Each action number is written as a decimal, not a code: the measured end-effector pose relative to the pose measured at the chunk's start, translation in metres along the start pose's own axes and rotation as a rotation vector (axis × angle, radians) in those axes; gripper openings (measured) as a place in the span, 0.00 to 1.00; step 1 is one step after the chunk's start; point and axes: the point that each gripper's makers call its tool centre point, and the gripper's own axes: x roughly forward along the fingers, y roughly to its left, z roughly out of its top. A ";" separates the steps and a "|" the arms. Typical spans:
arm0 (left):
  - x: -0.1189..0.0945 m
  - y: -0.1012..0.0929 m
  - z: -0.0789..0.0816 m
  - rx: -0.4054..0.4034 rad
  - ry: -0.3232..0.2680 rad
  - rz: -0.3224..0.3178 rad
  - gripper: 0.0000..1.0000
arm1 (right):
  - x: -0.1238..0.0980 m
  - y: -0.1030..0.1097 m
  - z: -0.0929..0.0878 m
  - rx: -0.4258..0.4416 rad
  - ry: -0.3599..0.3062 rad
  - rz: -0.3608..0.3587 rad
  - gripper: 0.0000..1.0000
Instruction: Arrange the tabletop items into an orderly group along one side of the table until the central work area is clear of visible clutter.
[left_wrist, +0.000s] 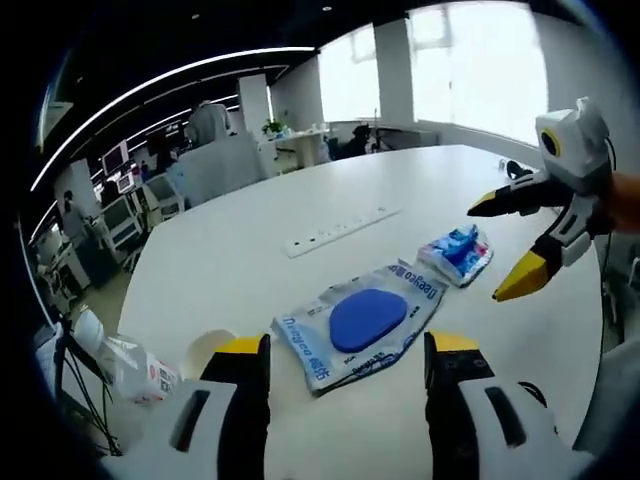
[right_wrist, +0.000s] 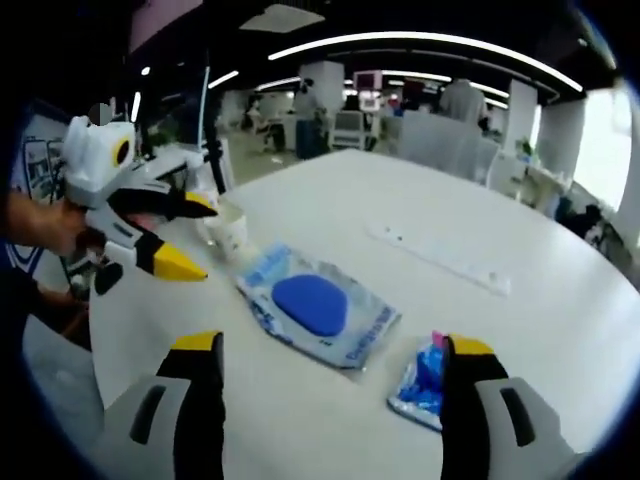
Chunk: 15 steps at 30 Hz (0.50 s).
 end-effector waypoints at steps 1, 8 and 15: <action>0.000 -0.001 -0.002 -0.007 0.007 -0.004 0.64 | -0.001 0.000 0.001 -0.010 -0.004 0.000 0.90; -0.007 -0.005 -0.008 -0.014 0.031 -0.005 0.72 | -0.009 0.006 0.003 -0.040 -0.014 -0.007 0.95; -0.015 -0.010 -0.007 -0.025 0.014 0.004 0.81 | -0.017 0.012 0.000 -0.077 -0.012 -0.002 1.00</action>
